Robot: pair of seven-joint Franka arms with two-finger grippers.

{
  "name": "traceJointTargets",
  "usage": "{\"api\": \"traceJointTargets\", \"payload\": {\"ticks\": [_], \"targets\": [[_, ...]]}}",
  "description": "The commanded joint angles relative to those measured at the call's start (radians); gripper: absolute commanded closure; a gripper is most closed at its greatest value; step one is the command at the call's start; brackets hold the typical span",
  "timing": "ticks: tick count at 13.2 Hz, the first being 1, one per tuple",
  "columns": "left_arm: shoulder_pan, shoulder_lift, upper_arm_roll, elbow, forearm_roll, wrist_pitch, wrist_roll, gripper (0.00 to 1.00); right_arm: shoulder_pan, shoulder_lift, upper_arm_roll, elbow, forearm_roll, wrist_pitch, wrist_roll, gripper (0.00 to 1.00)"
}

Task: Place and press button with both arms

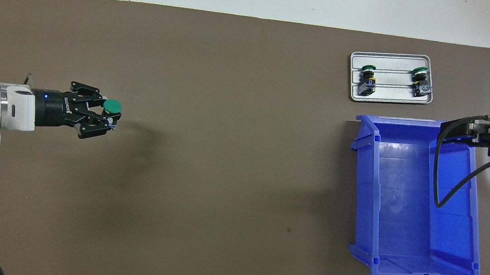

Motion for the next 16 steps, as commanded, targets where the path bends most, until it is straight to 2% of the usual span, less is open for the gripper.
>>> {"api": "traceJointTargets", "payload": {"ticks": [1,5,7,10,14,16], "targets": [[-0.002,-0.045,-0.005,-0.132,-0.178,0.058,0.176,0.89,-0.007,-0.005,0.001,-0.004,0.025,-0.012,-0.022,0.00],[-0.031,-0.033,-0.008,-0.196,-0.302,0.054,0.296,0.89,-0.007,-0.005,0.001,-0.004,0.025,-0.010,-0.023,0.00],[-0.046,-0.010,-0.008,-0.246,-0.405,0.053,0.441,0.89,-0.007,-0.005,0.001,-0.004,0.025,-0.010,-0.023,0.00],[-0.091,0.030,-0.008,-0.251,-0.464,0.059,0.528,0.89,-0.007,-0.005,0.001,-0.004,0.025,-0.012,-0.022,0.00],[-0.192,0.096,-0.008,-0.240,-0.748,0.059,0.725,0.88,-0.007,-0.005,0.001,-0.004,0.025,-0.012,-0.022,0.00],[-0.218,0.119,-0.005,-0.217,-0.847,0.063,0.755,0.82,-0.007,-0.005,0.001,-0.004,0.025,-0.010,-0.022,0.00]]}}
